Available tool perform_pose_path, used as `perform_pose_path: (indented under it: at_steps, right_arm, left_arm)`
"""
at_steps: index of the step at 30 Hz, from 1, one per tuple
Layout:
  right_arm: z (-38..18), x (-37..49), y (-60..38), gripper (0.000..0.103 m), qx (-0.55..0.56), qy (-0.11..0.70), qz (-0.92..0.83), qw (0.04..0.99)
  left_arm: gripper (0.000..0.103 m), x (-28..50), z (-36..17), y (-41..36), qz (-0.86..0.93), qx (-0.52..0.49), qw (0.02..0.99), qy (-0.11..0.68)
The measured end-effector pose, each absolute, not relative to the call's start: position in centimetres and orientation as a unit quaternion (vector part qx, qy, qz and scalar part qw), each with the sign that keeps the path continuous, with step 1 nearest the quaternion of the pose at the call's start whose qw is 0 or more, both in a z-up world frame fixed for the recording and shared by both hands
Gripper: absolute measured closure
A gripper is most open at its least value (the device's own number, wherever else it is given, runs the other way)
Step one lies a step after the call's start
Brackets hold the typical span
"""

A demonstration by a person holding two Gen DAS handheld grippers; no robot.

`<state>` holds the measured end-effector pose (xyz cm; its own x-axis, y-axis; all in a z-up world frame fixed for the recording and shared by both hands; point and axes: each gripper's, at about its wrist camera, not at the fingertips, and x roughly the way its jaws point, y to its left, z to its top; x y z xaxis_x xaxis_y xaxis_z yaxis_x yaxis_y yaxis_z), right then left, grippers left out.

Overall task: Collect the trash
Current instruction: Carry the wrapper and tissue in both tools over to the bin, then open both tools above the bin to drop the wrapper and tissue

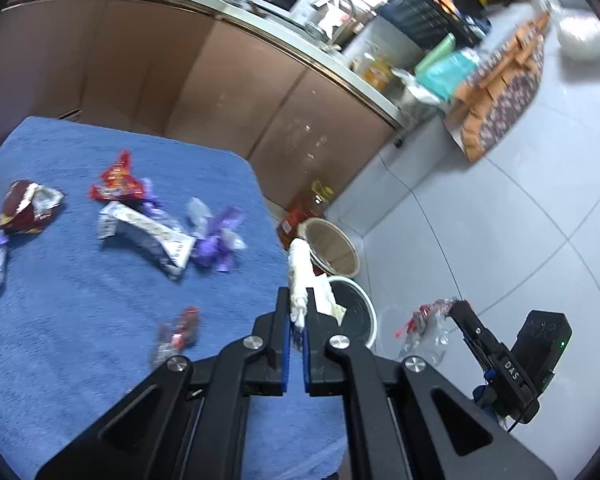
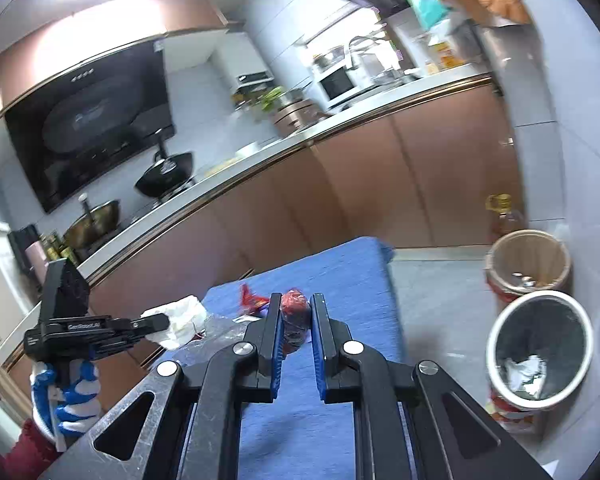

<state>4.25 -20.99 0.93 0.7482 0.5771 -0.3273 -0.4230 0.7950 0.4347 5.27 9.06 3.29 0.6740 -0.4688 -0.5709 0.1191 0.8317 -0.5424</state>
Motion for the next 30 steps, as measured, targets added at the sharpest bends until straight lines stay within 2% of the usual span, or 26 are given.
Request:
perform_pose_path:
  at_steps: [13,30]
  right_arm:
    - [-1.6,6.3,-28.5,0.091,0.172,0.22,0.141,0.95]
    - [-10.8,15.2,-34.6,0.091,0.102,0.295,-0.04,0.949]
  left_arm:
    - [0.099,12.6,0.5,-4.9,-0.242,-0.164,0.848,0.441]
    - [0.099,27.5,-11.3,-21.0,-0.291,-0.094,0.774,0.555]
